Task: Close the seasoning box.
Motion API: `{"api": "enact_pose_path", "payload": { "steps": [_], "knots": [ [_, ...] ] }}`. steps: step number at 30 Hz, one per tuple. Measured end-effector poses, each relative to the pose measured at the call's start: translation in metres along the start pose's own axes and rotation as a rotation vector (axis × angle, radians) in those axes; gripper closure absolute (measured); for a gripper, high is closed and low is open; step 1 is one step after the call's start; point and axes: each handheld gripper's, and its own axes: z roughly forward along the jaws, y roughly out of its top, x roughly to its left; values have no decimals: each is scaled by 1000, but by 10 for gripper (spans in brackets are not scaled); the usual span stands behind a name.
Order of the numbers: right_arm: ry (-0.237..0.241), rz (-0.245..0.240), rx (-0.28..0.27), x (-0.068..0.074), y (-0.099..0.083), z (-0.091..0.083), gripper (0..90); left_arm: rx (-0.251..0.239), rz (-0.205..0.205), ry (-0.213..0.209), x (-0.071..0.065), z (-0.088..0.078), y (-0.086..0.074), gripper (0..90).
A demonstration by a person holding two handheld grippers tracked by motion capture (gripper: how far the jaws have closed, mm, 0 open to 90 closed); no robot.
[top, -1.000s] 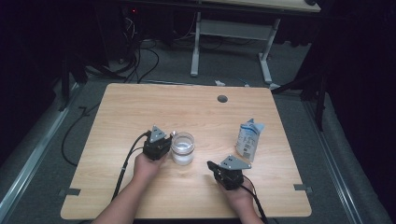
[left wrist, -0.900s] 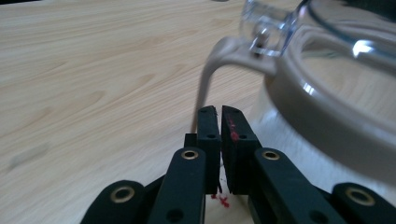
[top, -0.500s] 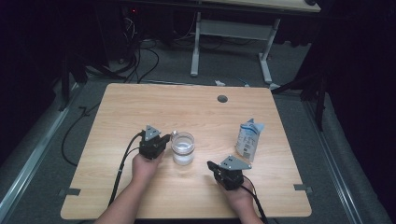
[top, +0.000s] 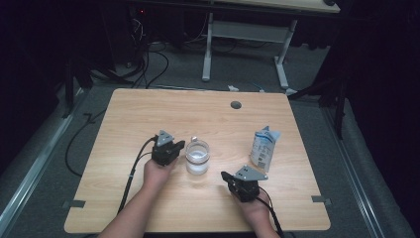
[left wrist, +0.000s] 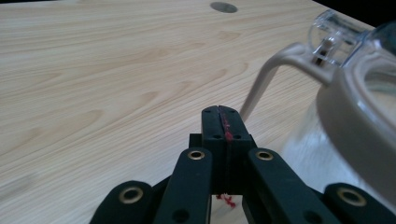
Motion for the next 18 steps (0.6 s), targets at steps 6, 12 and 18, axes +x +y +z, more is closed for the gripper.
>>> {"api": "enact_pose_path", "payload": {
  "steps": [6, 12, 18],
  "knots": [
    [-5, 2, -1, -4, -1, -1, 899, 2, 3, 99, 22, -63, -26, 827],
    [-46, 28, 2, -14, -4, -5, 899, 41, -9, 178, 34, -134, -71, 500],
    [-81, 57, 3, -22, -6, -10, 898, 12, -26, 150, 30, -150, -79, 418]
  ]
}}
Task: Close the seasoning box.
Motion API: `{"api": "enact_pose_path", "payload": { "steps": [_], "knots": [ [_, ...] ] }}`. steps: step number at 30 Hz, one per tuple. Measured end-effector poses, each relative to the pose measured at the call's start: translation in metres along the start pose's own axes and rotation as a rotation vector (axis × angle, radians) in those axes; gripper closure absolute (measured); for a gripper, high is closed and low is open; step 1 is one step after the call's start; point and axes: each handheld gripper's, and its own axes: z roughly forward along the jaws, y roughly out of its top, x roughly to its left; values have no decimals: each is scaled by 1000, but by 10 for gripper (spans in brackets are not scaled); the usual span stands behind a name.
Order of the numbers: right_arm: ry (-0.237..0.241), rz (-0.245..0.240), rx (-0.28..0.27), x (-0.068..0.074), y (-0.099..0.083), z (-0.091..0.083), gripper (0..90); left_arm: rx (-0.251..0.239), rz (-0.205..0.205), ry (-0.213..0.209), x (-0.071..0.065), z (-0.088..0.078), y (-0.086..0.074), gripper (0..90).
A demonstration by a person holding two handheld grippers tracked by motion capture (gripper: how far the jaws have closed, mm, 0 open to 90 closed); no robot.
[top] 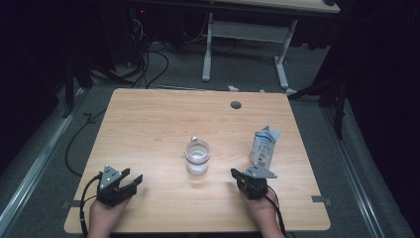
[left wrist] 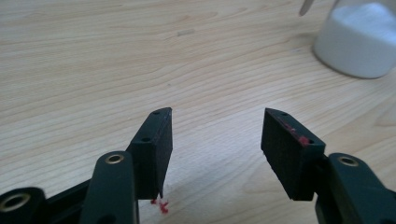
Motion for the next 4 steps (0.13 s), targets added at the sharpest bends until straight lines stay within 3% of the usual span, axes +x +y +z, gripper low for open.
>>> {"api": "enact_pose_path", "payload": {
  "steps": [2, 4],
  "knots": [
    [-9, -1, -1, -1, 0, 0, 886, -20, 17, -9, -3, 0, 4, 397],
    [-17, -2, -3, -2, 0, -1, 857, -6, 22, -12, -4, 3, 2, 380]
  ]
}}
